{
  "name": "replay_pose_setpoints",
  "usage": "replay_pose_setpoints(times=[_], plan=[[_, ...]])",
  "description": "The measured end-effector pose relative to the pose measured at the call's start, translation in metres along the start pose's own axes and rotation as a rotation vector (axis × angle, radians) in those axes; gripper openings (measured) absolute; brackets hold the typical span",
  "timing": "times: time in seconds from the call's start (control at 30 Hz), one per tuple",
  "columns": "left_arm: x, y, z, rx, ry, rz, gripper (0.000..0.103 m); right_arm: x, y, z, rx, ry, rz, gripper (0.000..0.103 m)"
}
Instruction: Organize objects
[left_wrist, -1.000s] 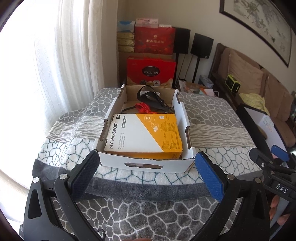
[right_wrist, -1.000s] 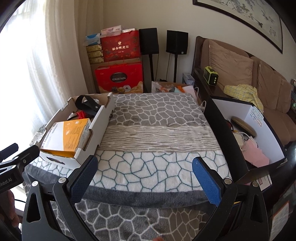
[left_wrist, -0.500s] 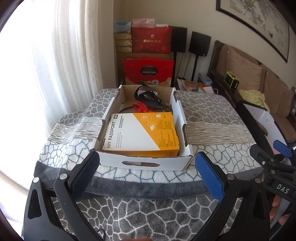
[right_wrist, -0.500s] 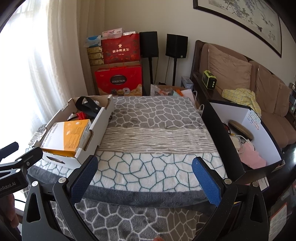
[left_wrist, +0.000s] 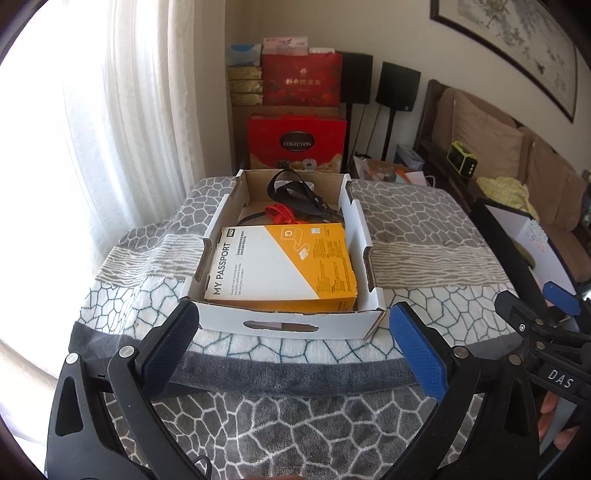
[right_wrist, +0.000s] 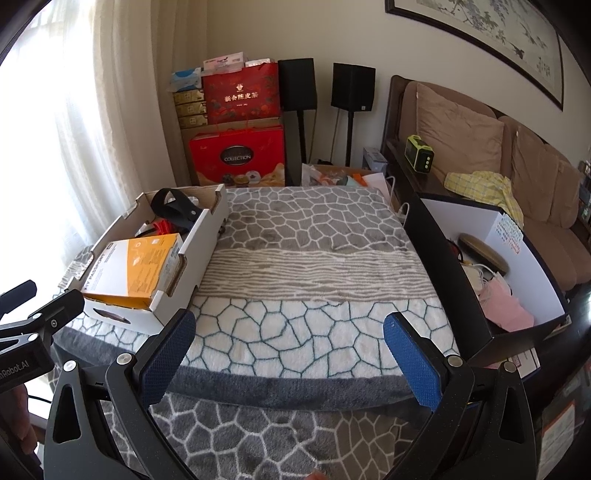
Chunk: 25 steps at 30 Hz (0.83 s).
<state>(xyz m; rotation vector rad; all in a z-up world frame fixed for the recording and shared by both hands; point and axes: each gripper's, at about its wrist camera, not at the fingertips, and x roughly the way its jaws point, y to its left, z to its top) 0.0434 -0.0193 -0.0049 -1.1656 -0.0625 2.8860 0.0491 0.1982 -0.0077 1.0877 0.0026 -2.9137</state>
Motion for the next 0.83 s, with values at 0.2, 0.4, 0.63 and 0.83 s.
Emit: replay_pose_setpoints(times=[0.2,0.4,0.63,0.83], plan=[[0.0006,-0.0002,0.0001,0.003,0.005,0.001,0.103,-0.0001,0.0003,-0.0001,0.001,0.001,-0.001,0.102],[0.0010,-0.0004,0.0001,0.002,0.005,0.001,0.103,-0.0006,0.0011,-0.0001,0.001,0.002,0.000,0.102],[0.0025,0.0004,-0.0005,0.000,0.005,0.001,0.103,-0.0005,0.0013,0.0000,0.001,0.003,0.001,0.102],[0.0042,-0.0003,-0.0008,0.008,0.012,0.004,0.103,-0.0007,0.0014,0.0003,0.002,0.002,0.002,0.102]])
